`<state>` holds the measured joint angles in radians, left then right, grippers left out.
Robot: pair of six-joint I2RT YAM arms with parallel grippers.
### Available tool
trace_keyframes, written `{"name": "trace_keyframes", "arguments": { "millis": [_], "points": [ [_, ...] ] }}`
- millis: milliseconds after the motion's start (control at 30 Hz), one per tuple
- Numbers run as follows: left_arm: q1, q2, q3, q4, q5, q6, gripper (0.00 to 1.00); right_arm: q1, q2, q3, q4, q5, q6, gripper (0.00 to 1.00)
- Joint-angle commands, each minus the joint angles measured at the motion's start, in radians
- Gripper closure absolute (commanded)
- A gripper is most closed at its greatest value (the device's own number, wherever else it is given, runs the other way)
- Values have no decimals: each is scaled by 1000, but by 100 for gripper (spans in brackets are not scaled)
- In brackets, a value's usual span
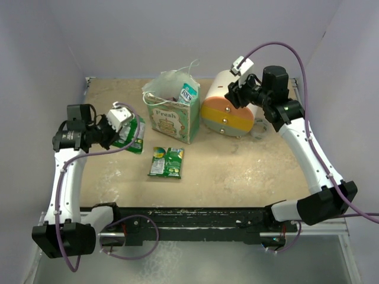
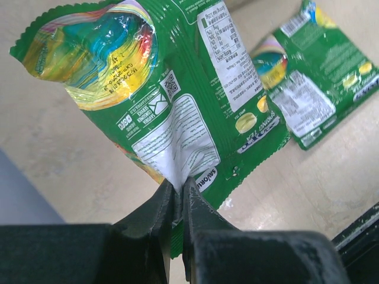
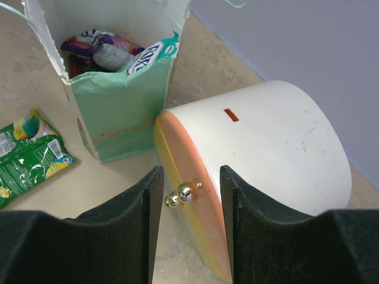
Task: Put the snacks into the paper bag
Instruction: Pick up the snack from the center of the board, then place the snack in the paper bag.
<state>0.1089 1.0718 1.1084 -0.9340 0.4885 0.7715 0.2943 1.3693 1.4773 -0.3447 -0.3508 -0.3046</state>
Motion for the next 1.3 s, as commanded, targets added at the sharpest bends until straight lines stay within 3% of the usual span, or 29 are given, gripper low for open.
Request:
{"name": "trace_keyframes", "arguments": {
  "millis": [0, 433, 667, 833, 1033, 1267],
  "points": [
    [-3, -32, 174, -6, 10, -124, 100, -4, -35, 7, 46, -33, 15, 54],
    [-18, 132, 570, 176, -43, -419, 100, -4, -27, 21, 36, -48, 11, 54],
    [-139, 255, 684, 349, -150, -527, 100, -6, -27, 20, 38, -48, 11, 54],
    [-195, 393, 801, 399, -149, -555, 100, -8, -37, 12, 36, -38, 8, 54],
    [-279, 429, 723, 623, -44, -320, 100, -18, -56, -1, 39, -33, -1, 53],
    [-378, 522, 734, 606, 12, 22, 100, -59, -74, -23, 61, -59, 14, 52]
  ]
}}
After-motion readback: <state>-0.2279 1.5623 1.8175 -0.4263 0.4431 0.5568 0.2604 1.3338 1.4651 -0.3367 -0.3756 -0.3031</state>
